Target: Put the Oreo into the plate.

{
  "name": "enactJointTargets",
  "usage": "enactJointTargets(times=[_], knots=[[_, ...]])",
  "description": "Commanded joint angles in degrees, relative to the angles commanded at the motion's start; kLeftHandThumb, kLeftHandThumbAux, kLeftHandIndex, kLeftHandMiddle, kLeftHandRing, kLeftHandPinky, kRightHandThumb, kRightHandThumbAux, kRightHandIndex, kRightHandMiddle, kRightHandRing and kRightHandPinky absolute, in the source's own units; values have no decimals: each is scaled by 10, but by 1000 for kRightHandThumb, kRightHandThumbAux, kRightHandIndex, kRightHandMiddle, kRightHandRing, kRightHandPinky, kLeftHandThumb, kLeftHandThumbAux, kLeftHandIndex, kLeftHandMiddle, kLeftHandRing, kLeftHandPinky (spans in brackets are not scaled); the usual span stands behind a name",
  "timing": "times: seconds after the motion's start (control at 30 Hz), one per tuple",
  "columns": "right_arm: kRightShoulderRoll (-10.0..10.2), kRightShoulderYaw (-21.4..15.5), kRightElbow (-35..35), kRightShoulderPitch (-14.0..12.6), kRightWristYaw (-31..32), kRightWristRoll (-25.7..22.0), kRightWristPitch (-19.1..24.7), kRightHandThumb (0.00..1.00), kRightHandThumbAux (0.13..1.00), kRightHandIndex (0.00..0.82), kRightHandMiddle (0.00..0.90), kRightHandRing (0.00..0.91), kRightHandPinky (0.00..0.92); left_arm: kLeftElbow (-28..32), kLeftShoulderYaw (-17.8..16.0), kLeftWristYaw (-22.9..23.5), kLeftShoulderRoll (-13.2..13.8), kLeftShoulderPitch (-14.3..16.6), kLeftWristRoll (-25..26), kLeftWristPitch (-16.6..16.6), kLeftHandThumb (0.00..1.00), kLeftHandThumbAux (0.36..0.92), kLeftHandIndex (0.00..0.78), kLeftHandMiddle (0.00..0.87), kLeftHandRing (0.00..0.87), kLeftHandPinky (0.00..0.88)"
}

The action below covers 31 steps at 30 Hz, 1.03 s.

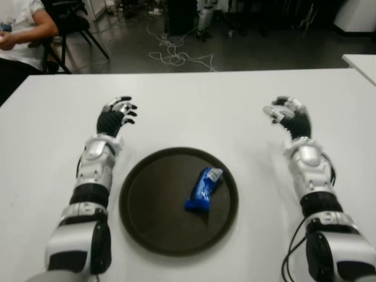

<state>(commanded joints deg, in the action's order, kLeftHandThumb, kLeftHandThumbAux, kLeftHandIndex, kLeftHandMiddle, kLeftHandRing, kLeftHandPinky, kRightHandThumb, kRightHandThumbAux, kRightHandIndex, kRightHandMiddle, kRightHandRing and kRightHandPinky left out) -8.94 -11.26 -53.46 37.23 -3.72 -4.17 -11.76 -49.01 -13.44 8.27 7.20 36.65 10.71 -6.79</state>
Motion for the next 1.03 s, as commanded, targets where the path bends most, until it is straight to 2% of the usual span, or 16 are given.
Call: enactJointTargets(times=[0.1, 0.47, 0.67, 0.77, 1.03], knots=[[-5, -3, -30, 10, 3, -3, -9, 81, 790, 372, 493, 523, 548, -1, -1, 0, 1, 0, 1, 2, 816, 691, 345, 508, 524, 588], [-5, 7, -34, 7, -3, 7, -35, 105, 785, 382, 495, 525, 543, -7, -2, 17, 5, 1, 6, 0, 817, 690, 349, 507, 517, 573], [-4, 13, -35, 4, 0, 13, -54, 87, 795, 401, 509, 533, 548, -8, -2, 22, 7, 1, 5, 0, 816, 690, 348, 508, 524, 580], [-2, 14, -36, 3, 0, 14, -61, 84, 800, 402, 509, 535, 553, -7, -2, 23, 7, 0, 4, -1, 827, 679, 397, 482, 523, 573], [1, 18, -37, 1, 0, 18, -77, 117, 806, 411, 509, 531, 547, -10, 0, 23, 9, 0, 1, -5, 832, 674, 420, 470, 520, 574]])
